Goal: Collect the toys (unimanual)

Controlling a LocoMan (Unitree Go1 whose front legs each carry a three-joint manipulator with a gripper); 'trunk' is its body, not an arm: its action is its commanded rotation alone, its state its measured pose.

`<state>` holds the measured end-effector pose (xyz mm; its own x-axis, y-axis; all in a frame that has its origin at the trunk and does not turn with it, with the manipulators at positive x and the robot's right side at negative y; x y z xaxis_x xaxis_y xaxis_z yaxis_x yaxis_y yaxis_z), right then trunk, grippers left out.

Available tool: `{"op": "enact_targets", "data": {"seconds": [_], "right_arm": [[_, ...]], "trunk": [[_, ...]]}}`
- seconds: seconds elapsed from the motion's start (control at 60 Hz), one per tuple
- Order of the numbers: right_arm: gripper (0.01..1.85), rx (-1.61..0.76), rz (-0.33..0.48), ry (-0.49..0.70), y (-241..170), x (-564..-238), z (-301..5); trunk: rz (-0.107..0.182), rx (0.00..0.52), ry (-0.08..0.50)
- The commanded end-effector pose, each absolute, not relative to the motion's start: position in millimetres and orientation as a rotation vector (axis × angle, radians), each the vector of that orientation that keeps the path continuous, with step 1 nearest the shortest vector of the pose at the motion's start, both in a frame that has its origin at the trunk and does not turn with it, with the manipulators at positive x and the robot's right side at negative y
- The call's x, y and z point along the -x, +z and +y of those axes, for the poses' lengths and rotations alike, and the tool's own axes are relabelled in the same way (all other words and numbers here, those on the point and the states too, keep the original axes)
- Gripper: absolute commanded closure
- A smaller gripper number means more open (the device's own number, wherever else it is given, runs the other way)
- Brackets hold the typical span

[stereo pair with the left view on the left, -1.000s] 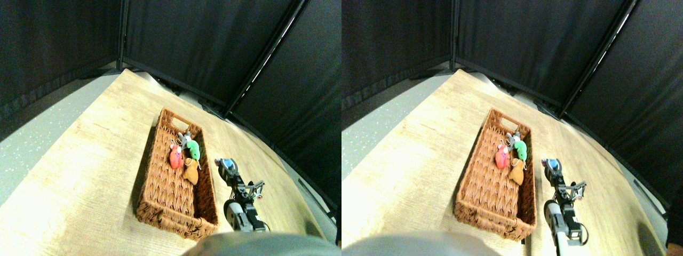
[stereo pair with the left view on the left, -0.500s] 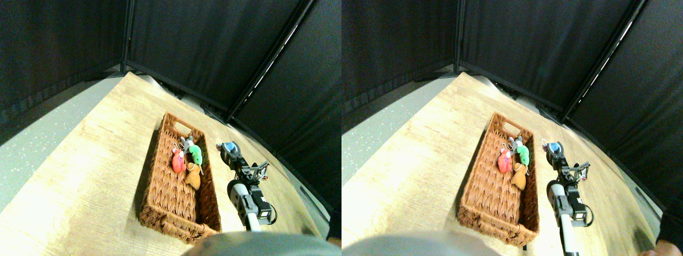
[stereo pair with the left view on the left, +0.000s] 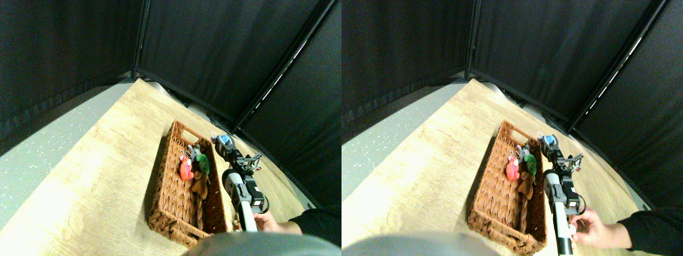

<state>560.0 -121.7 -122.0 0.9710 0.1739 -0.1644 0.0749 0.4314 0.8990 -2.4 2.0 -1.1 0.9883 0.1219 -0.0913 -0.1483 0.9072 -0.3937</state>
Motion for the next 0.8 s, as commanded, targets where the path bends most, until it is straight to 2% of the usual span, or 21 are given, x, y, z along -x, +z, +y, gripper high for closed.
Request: {"op": "enact_targets", "data": {"seconds": [0.017,0.1,0.333,0.4,0.417,0.45,0.5,0.65,0.8], "right_arm": [[1.80,-1.125,0.240,0.089,-118.0,-564.9,-115.5],[1.80,-1.144,0.279,0.107,-121.7,-566.1,-105.5],[1.80,-1.156,0.277,0.093,-132.3,-564.5,-95.4],[1.41,-1.137,0.287,0.087,-133.3,-562.4,-95.5],[1.41,-1.137,0.287,0.087,-133.3,-562.4,-95.5],[1.12,-1.125,0.301,0.076,-133.1,-561.6,-96.6],[0.90,-1.099,0.303,0.067,-132.5,-560.0,-97.0],[0.77,-1.078,0.290,0.075,-132.2,-558.5,-100.6],[0.90,-1.083,0.250,0.069,-132.6,-560.1,-113.1]], "trunk": [[0.070,0.514,0.175],[0.073,0.521,0.181],[0.074,0.532,0.188],[0.075,0.530,0.185],[0.075,0.530,0.185],[0.075,0.530,0.185],[0.076,0.526,0.182],[0.077,0.517,0.175],[0.080,0.504,0.164]]}}
